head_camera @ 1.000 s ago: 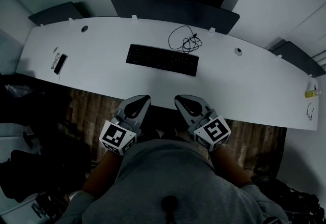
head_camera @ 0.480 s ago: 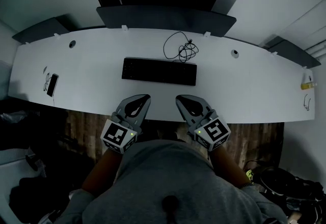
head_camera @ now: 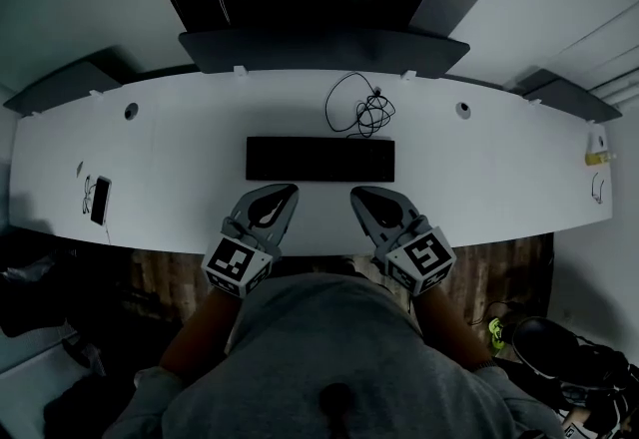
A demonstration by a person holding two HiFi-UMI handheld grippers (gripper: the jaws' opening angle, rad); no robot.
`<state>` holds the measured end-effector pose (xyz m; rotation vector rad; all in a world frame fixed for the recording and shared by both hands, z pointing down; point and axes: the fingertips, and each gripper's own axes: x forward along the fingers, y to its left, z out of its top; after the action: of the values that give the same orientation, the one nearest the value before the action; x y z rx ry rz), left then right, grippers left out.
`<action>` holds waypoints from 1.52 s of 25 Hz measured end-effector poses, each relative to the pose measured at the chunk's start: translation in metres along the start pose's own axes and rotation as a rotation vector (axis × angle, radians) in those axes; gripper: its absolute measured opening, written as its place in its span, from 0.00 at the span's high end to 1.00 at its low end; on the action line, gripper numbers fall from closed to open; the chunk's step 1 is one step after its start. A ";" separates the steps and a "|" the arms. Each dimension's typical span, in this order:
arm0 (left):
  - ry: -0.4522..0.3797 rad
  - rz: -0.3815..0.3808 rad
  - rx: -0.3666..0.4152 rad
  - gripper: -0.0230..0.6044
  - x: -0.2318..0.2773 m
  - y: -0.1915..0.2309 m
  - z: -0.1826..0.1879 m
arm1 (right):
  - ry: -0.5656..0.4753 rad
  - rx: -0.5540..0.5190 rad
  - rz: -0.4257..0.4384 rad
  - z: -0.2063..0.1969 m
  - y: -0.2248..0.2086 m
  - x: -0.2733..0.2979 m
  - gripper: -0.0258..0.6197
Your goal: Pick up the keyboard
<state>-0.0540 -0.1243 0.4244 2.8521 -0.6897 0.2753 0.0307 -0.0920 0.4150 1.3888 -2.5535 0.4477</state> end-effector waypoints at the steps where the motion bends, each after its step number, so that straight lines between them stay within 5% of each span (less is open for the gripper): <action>1: 0.008 -0.006 0.006 0.95 0.001 0.006 -0.001 | 0.002 0.001 -0.008 0.002 -0.001 0.006 0.93; 16: 0.053 -0.107 -0.002 0.95 -0.007 0.077 -0.027 | 0.046 0.059 -0.152 -0.007 0.002 0.062 0.93; 31: 0.172 0.068 -0.101 0.95 0.012 0.147 -0.091 | 0.195 0.097 -0.267 -0.076 -0.090 0.062 0.93; 38: 0.296 0.116 -0.115 0.95 0.030 0.178 -0.133 | 0.303 0.150 -0.316 -0.114 -0.149 0.069 0.93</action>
<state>-0.1282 -0.2615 0.5851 2.5910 -0.7812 0.6383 0.1229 -0.1815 0.5686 1.6001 -2.0539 0.7389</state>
